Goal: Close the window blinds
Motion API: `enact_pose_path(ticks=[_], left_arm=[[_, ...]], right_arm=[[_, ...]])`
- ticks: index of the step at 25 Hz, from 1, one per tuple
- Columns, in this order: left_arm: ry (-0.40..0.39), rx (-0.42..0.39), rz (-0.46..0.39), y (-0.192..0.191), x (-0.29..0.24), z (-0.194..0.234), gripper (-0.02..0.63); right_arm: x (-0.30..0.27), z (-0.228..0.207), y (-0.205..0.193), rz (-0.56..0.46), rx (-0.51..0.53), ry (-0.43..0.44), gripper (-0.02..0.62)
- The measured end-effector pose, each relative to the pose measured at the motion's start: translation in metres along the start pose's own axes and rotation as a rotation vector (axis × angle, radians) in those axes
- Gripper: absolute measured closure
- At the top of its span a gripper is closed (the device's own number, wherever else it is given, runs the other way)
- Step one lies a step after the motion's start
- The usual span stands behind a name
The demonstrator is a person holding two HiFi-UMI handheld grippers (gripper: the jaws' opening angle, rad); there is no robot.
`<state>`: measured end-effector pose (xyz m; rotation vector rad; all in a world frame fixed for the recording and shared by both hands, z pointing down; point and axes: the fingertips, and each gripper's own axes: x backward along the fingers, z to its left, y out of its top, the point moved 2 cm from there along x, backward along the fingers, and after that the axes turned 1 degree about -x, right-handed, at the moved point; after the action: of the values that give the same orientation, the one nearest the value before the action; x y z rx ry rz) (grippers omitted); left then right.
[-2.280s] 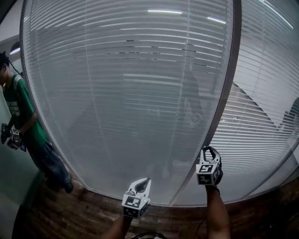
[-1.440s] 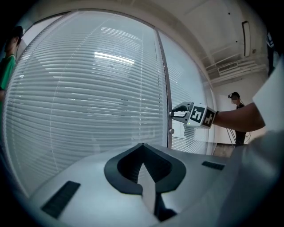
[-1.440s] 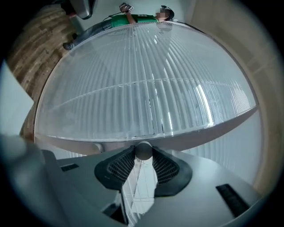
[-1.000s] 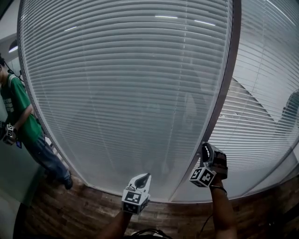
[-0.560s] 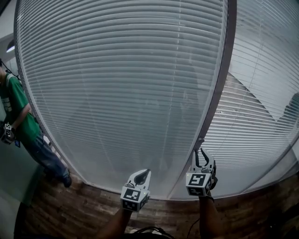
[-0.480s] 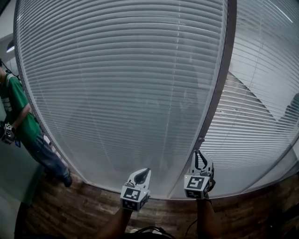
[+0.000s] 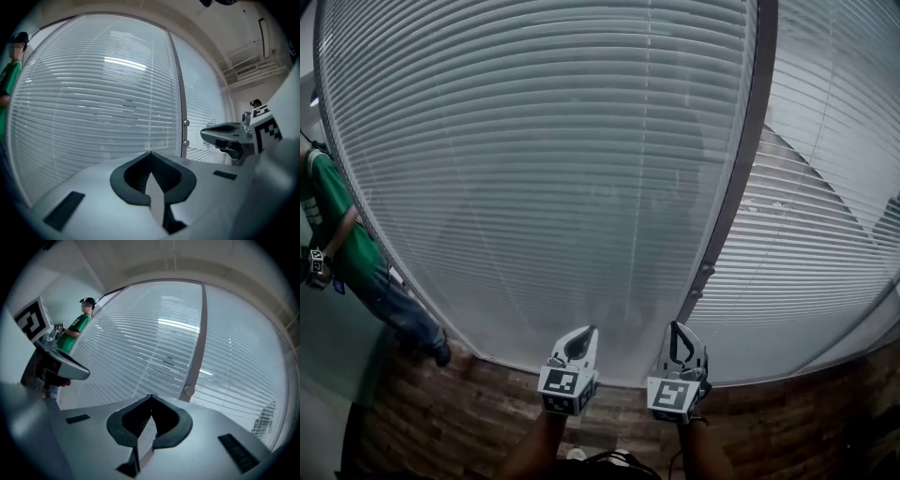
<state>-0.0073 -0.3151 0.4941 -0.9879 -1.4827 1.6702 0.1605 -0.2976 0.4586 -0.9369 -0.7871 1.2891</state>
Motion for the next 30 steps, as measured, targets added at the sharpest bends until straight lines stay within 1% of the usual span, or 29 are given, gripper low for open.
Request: enact_pose_path(ticks=[2,6,9,11,16,22,30], left_arm=[[0.006,0.010,0.018,0.001,0.006,-0.007,0.611],[0.020,0.016,0.021,0.009,0.010,-0.016,0.611],[0.044,0.018,0.033,0.005,0.015,-0.019,0.611],[0.055,0.011,0.047,0.002,0.020,-0.019,0.611],[0.053,-0.011,0.033,0.004,0.026,-0.024,0.611],[0.028,-0.010,0.012,0.008,0.033,-0.030,0.611],[0.014,-0.029,0.011,0.011,0.066,-0.018,0.611]], right_arm=[[0.012,0.002,0.004,-0.010,-0.041,0.021,0.592],[0.015,-0.006,0.003,-0.019,-0.223,0.044,0.592],[0.014,-0.004,0.001,-0.044,-0.277,0.062,0.592],[0.016,-0.001,-0.005,-0.039,-0.300,0.069,0.592],[0.023,0.002,-0.012,-0.028,-0.308,0.069,0.592],[0.040,0.002,-0.019,0.006,-0.307,0.051,0.592],[0.064,0.024,-0.004,0.032,-0.273,0.027,0.592]])
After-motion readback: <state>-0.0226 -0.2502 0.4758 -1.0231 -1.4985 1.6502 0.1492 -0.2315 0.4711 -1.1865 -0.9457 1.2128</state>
